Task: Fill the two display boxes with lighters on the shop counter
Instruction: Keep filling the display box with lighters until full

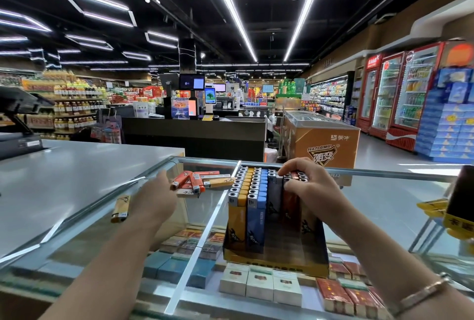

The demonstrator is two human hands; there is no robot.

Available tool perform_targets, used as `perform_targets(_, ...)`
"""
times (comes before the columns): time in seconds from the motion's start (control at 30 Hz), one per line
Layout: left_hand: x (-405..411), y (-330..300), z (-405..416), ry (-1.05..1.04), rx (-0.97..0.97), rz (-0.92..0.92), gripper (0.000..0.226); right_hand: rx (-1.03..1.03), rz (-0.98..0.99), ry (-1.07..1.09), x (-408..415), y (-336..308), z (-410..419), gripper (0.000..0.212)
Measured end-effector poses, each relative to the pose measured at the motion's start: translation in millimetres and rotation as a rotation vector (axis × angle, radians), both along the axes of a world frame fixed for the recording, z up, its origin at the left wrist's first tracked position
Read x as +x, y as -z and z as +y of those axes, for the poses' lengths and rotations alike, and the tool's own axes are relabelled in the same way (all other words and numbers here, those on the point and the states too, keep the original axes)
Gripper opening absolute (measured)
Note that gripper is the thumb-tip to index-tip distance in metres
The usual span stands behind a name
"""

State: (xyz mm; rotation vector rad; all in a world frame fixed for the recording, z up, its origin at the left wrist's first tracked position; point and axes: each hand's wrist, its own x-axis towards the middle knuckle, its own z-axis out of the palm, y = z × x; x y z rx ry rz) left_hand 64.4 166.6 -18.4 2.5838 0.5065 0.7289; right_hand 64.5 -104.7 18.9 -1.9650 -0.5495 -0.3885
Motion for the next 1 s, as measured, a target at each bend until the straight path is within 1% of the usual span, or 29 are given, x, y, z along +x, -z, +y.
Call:
perform_targets(0.07,-1.7,-2.1,11.1,-0.096,0.046,0.003,0.045,-0.005,-0.005,-0.002,1.2,1.1,-0.6,0.021)
perform_targets(0.17,-1.9,-3.1,18.2,-0.175,0.117,0.119,0.04,-0.02,-0.013,-0.004,2.5,1.9,-1.8,0.022)
perform_targets(0.3,4.8,-3.3,15.5,-0.211,0.278,0.274,0.031,-0.042,-0.028,0.003,3.2,2.6,-2.2,0.024)
perform_targets(0.4,6.9,-1.3,16.3,-0.186,0.292,0.294,0.028,-0.054,-0.024,0.003,3.8,2.9,-3.1,0.023)
perform_targets(0.5,5.7,-0.7,16.7,-0.165,0.231,0.265,0.029,-0.063,-0.026,0.001,4.4,2.9,-2.9,0.024)
perform_targets(0.6,4.1,-0.7,15.0,-0.152,0.103,0.233,0.038,-0.061,-0.026,-0.004,4.2,2.3,-2.0,0.025)
perform_targets(0.67,3.2,-1.4,13.5,-0.141,0.008,0.216,0.039,-0.063,-0.029,0.002,3.8,1.6,-1.7,0.025)
perform_targets(0.73,2.3,-2.3,12.7,-0.123,-0.086,0.165,0.032,-0.068,-0.021,0.003,3.5,1.3,-1.5,0.024)
perform_targets(0.8,0.7,-3.4,14.6,-0.116,-0.143,0.033,0.021,-0.079,-0.011,0.0,2.9,1.4,-1.9,0.023)
perform_targets(0.87,-3.4,-4.4,21.0,-0.15,-0.152,-0.16,0.017,-0.082,-0.004,-0.001,2.4,1.3,-2.2,0.022)
perform_targets(0.9,-5.2,-4.2,25.8,-0.187,-0.136,-0.222,0.02,-0.08,-0.006,-0.002,2.2,1.4,-2.2,0.022)
perform_targets(0.93,-6.4,-3.7,30.7,-0.229,-0.108,-0.227,0.026,-0.078,-0.012,-0.002,2.1,1.4,-2.3,0.022)
perform_targets(1.0,-7.2,-1.7,38.0,-0.303,-0.047,-0.113,0.035,-0.073,-0.019,-0.008,2.1,1.5,-2.4,0.023)
